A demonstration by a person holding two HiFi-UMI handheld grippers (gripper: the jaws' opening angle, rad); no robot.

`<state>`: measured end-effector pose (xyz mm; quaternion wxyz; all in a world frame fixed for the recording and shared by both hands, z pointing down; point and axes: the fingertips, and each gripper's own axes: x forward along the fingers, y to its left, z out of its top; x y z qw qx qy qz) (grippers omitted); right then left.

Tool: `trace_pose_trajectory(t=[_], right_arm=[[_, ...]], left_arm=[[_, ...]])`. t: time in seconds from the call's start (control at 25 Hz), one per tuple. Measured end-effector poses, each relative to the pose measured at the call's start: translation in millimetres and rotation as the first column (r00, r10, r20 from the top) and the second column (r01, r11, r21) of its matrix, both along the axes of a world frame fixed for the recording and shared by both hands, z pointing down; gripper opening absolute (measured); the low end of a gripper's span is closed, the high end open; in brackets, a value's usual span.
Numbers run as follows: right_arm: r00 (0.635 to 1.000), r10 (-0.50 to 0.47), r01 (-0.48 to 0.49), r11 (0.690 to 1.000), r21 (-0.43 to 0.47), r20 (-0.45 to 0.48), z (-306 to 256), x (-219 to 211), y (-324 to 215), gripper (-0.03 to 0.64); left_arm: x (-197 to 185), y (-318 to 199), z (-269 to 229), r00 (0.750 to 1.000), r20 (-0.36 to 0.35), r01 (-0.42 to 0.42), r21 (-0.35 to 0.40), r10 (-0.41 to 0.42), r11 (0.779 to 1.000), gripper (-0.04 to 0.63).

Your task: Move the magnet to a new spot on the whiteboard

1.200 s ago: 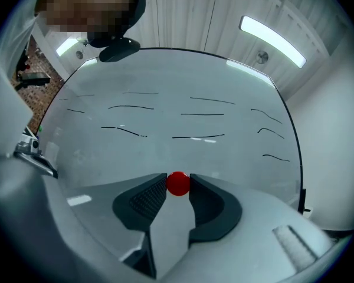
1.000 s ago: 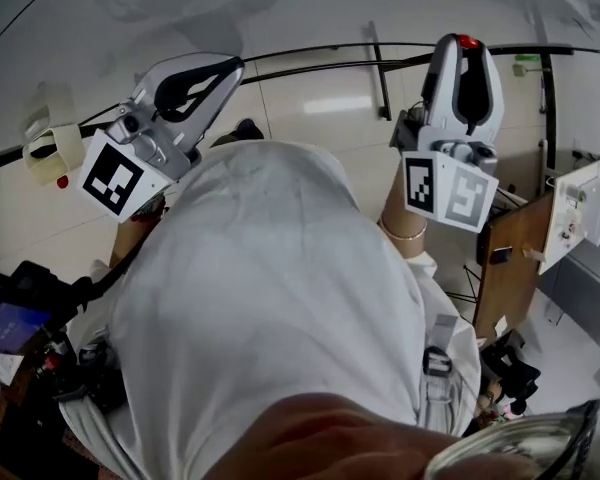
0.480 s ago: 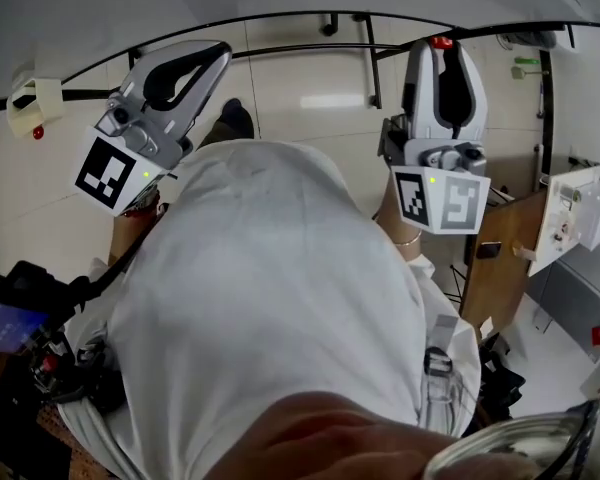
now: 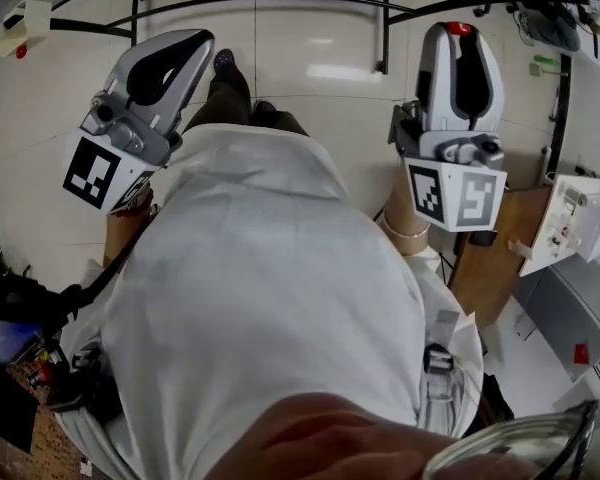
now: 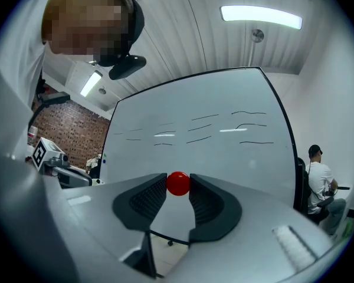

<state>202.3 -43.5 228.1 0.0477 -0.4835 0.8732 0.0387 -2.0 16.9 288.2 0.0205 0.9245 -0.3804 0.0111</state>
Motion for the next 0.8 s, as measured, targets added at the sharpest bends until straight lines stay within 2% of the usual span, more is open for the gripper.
trace_pose_trajectory(t=[0.24,0.44,0.6,0.8], right_arm=[[0.999,-0.038,0.038,0.999,-0.016,0.017,5,-8,21,0.123],[0.999,-0.013,0.013,1.000,0.000,0.035,-4,6,37,0.123],[0.999,-0.005,0.004,1.000,0.009,0.036,-14,-11,56,0.123],[0.983,-0.046,0.053,0.998,-0.037,0.177,-14,-37,65,0.123]], left_arm=[[-26,11,-5,0.995,0.013,0.101,0.003,-0.101,0.995,0.002],[-17,12,-10,0.998,-0.002,0.061,0.022,-0.061,0.998,0.002],[-33,28,-10,0.999,-0.028,0.034,0.021,-0.034,0.999,0.002],[-60,48,1,0.998,-0.026,0.065,-0.002,-0.065,0.998,0.002]])
